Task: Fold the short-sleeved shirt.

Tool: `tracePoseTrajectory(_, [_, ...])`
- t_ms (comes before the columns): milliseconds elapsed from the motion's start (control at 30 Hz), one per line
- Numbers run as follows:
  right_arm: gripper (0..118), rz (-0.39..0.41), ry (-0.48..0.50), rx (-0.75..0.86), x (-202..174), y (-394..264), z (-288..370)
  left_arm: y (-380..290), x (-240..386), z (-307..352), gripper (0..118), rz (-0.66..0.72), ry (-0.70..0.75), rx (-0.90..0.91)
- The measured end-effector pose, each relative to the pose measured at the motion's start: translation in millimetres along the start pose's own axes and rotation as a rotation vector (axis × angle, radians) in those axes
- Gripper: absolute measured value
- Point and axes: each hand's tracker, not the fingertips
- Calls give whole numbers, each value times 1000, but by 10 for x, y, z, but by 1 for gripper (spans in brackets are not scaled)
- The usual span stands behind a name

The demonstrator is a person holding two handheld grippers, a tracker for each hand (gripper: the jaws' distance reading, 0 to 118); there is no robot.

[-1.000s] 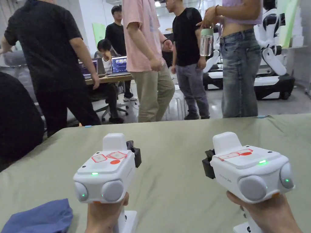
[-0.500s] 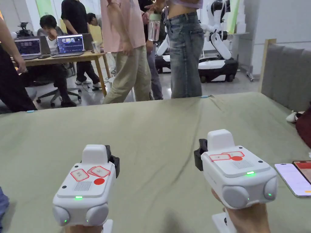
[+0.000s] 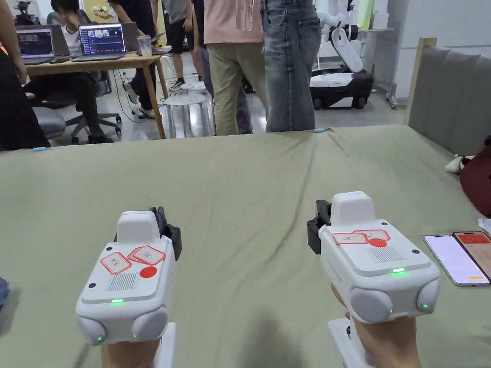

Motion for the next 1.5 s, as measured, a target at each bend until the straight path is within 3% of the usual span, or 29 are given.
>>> tracePoseTrajectory(133, [0, 9, -5, 18, -43, 15, -18, -27, 71, -36, 5, -6, -26, -17])
tracePoseTrajectory(167, [1, 8, -4, 20, -60, 16, -33, -42, 83, -46, 11, -12, -31, -16])
tracePoseTrajectory(200, [10, 4, -1, 20, -27, 10, -32, -44, 93, -58, 29, -15, -31, -17])
tracePoseTrajectory(233, [27, 3, 1, 21, -31, 1, -45, -41, 94, -67, 52, -15, -32, -22])
tracePoseTrajectory(267, [55, 2, 5, 22, -43, -12, -66, -43, 92, -79, 75, -14, -42, -28])
tracePoseTrajectory(300, [95, 2, 15, 13, -53, -20, -97, -52, 93, -89, 106, -15, -44, -30])
tracePoseTrajectory(333, [118, 2, 18, 1, -22, -37, -116, -58, 97, -101, 118, -15, -44, -31])
tracePoseTrajectory(967, [118, -46, -81, 59, 306, -32, -107, -97, 110, -179, 118, -23, -59, -21])
tracePoseTrajectory(1500, [118, -16, -66, 54, 125, -110, -83, -115, 115, -98, 118, -30, -57, -10])
